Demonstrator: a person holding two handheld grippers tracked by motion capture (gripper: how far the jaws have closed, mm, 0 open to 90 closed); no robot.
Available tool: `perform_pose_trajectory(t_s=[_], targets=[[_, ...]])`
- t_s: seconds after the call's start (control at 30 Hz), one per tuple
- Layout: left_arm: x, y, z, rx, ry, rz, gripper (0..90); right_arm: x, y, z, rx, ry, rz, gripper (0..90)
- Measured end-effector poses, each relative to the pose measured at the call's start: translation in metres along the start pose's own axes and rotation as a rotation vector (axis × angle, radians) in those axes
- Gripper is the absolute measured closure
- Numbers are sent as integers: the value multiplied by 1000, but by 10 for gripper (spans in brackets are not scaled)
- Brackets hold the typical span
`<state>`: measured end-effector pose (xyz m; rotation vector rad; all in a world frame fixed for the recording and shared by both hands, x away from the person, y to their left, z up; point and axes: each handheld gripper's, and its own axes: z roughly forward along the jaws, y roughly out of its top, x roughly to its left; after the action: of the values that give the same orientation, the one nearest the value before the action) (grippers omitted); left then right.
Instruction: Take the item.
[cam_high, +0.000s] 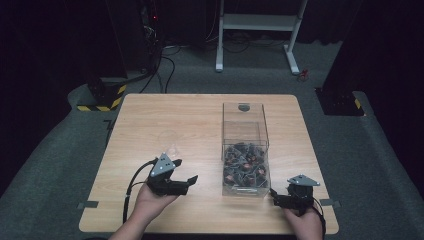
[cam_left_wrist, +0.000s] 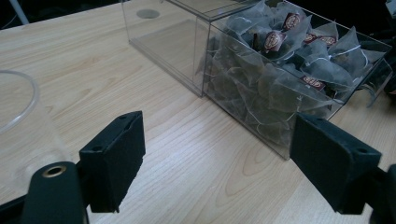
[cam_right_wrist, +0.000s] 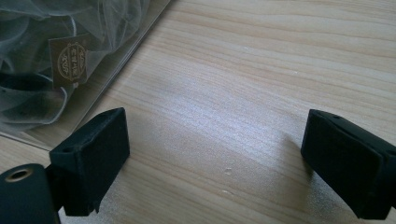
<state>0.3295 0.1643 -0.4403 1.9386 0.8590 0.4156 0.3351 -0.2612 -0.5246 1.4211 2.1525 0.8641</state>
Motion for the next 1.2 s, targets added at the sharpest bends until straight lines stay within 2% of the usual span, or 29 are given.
perform_pose_trajectory(t_s=[0.17, 0.3, 0.47, 0.53, 0.63, 0.73, 0.77, 1.0, 1.2], targets=[[-4, 4, 4, -8, -14, 0, 191, 0, 0, 0, 0, 0, 0, 77], [-7, 7, 8, -3, -21, 14, 193, 0, 0, 0, 0, 0, 0, 77], [-13, 9, 13, -11, -46, 1, 201, 0, 0, 0, 0, 0, 0, 77], [-16, 12, 15, -9, -63, 13, 207, 0, 0, 0, 0, 0, 0, 77], [-17, 13, 17, -8, -70, 19, 211, 0, 0, 0, 0, 0, 0, 77], [-19, 15, 20, 1, -70, 42, 211, 0, 0, 0, 0, 0, 0, 77], [-21, 16, 21, -8, -72, 29, 211, 0, 0, 0, 0, 0, 0, 77], [-27, 22, 28, -7, -80, 49, 216, 0, 0, 0, 0, 0, 0, 77], [-31, 26, 32, -16, -94, 48, 227, 0, 0, 0, 0, 0, 0, 77]])
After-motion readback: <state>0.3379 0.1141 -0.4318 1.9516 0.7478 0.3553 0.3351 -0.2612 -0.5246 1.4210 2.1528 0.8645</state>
